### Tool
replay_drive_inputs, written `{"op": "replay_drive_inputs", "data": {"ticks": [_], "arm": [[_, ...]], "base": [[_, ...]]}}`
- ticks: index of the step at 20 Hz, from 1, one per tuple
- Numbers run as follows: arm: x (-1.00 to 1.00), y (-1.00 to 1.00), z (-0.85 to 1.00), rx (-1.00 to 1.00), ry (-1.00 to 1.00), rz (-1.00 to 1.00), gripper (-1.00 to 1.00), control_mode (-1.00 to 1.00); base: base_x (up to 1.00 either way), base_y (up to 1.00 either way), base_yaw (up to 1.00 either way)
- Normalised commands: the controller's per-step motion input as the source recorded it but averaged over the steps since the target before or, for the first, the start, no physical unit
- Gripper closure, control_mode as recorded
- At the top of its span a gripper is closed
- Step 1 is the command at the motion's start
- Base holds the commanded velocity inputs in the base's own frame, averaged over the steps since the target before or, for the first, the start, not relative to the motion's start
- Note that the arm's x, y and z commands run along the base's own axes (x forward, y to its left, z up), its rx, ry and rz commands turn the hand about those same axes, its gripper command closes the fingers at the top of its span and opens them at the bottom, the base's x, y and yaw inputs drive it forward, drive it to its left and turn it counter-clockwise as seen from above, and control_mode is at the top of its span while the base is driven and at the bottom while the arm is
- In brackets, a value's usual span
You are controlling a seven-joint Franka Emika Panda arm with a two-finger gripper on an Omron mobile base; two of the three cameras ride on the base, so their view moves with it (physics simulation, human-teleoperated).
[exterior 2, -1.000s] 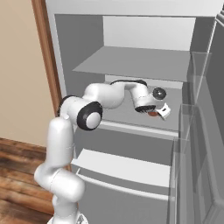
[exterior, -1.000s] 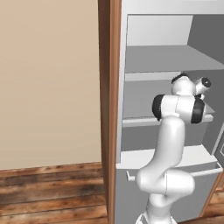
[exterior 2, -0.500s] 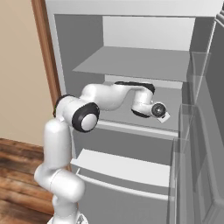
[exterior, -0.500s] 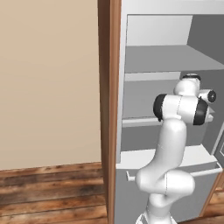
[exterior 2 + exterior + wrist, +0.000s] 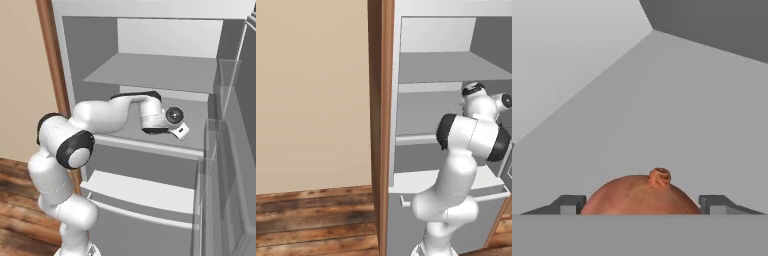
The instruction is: Gather the onion and sweet potato from the fridge and place them on a tray on the dining counter. Then gather the chicken drumstick and fish from the fridge and place them on the other tray.
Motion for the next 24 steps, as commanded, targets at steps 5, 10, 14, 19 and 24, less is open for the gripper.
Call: {"op": "replay_drive_inputs", "data": {"ticks": [5,10,14,19,24], "arm": [[-0.92,0.60,0.57,-0.07,0.12,0.07,1.00,-1.00],[-1.00,0.58,0.31,-0.01,0.04,0.04,1.00,-1.00],[-1.00,0.57,0.29,0.00,0.02,0.02,1.00,-1.00],[-0.78,0.59,0.38,-0.03,0.14,0.03,1.00,-1.00],[-0.36,0.64,0.29,-0.09,0.21,0.05,1.00,-1.00]], "base": [[0.00,0.00,0.00],[0.00,0.00,0.00],[0.00,0.00,0.00],[0.00,0.00,0.00],[0.00,0.00,0.00]]}}
